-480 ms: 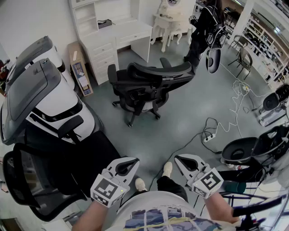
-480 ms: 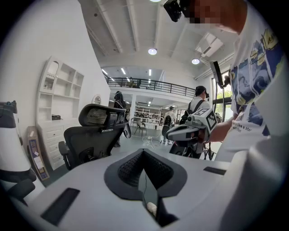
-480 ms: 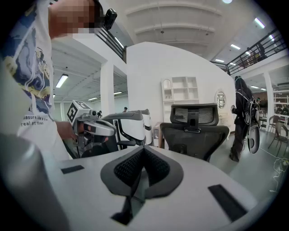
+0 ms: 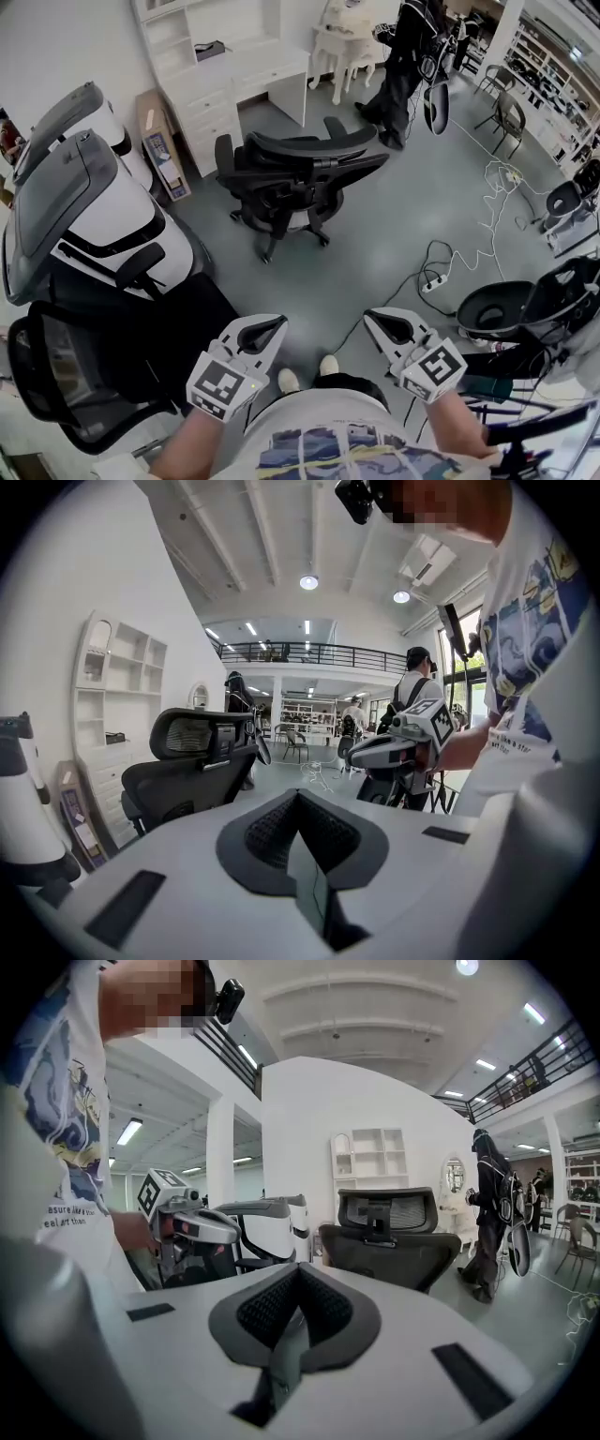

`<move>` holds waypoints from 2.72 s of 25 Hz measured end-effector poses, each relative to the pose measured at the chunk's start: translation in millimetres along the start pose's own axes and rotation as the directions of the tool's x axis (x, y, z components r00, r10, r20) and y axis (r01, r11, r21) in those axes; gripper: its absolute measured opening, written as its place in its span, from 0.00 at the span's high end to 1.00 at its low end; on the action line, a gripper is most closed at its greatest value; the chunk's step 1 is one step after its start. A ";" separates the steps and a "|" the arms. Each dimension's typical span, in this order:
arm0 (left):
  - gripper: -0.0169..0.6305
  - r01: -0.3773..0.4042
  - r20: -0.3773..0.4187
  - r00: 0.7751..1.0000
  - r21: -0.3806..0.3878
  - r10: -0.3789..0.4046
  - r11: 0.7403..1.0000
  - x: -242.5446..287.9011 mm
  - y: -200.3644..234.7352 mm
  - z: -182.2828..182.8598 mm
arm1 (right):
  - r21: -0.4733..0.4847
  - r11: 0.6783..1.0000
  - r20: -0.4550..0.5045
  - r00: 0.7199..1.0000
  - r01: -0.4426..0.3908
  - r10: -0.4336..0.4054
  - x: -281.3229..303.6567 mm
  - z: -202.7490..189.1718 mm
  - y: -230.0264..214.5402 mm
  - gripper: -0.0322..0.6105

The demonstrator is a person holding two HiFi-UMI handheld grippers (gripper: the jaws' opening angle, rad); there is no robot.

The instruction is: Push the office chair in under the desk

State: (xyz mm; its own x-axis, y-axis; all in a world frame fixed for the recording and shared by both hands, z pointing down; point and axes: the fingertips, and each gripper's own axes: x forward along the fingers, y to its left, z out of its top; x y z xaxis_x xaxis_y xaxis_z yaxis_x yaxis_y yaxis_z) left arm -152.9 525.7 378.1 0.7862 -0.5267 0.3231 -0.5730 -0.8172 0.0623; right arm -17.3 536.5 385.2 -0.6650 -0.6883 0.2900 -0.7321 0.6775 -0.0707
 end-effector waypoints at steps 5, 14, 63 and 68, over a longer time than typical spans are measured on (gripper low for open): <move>0.95 -0.004 -0.028 1.000 0.009 0.004 1.000 27.7 -7.4 11.3 | 0.001 1.000 0.017 1.000 -0.017 0.017 -4.0 2.1 -27.8 0.91; 0.95 -0.082 -0.054 0.995 0.017 0.083 0.997 82.1 -3.7 33.3 | 0.020 0.999 0.005 0.999 -0.033 0.032 -24.5 -16.8 -95.6 0.91; 0.47 0.115 -0.513 0.851 0.392 0.113 0.913 188.6 352.8 -52.1 | -0.603 0.782 -0.540 0.802 -0.156 -0.256 227.4 -39.7 -394.6 0.52; 0.51 0.165 -0.519 0.849 0.438 0.099 0.883 193.4 350.2 -55.2 | -0.604 0.772 -0.561 0.793 -0.198 -0.236 230.3 -43.8 -393.8 0.53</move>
State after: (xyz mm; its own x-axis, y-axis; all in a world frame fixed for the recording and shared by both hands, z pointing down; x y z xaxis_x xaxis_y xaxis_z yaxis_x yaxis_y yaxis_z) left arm -214.3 150.5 514.5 0.4907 -0.4063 0.7708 -0.2749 -0.9116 -0.3055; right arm 124.3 122.5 521.6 -0.2720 -0.5604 0.7823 -0.3443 0.8158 0.4647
